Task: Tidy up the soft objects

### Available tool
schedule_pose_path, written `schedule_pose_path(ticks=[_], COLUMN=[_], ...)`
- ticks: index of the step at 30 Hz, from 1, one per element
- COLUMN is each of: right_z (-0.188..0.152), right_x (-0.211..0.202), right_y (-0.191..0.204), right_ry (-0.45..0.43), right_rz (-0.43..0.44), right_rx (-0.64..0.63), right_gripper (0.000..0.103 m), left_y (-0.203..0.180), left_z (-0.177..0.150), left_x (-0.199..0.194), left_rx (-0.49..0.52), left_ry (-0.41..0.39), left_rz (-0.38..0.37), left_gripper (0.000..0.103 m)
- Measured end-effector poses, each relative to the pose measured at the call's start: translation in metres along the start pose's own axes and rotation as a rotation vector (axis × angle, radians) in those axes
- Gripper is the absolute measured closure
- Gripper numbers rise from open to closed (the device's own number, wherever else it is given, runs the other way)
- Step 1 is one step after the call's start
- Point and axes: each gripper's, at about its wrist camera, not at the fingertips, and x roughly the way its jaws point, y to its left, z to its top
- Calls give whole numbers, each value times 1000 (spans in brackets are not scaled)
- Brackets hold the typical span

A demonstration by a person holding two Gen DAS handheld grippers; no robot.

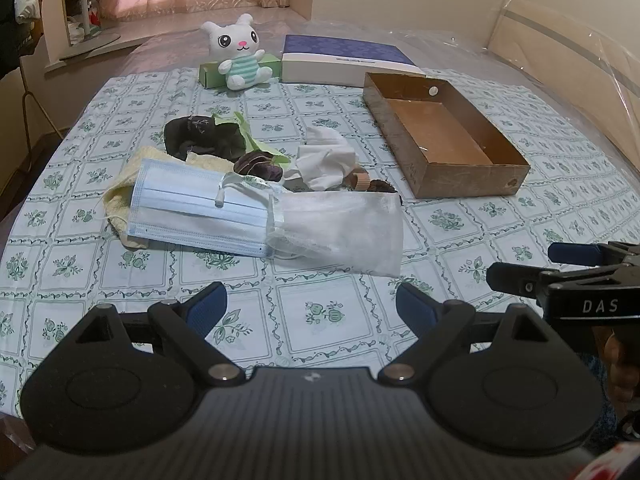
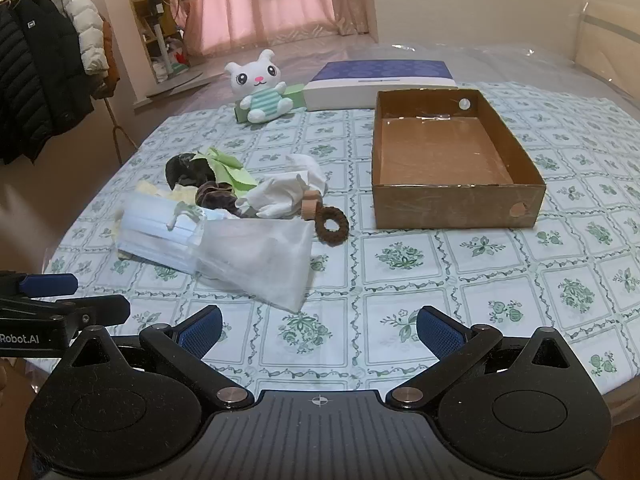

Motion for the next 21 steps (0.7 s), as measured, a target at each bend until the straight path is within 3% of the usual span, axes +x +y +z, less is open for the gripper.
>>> schedule_pose_path(ticks=[21], right_z=[0], right_x=[-2], right_y=[1], right_ry=[-2], right_rz=[2], right_rx=[-1], right_gripper=[0], left_y=[1], left_z=[1], left_x=[0], left_rx=[-1], left_ry=[-1], left_rz=[-1], left_gripper=[12])
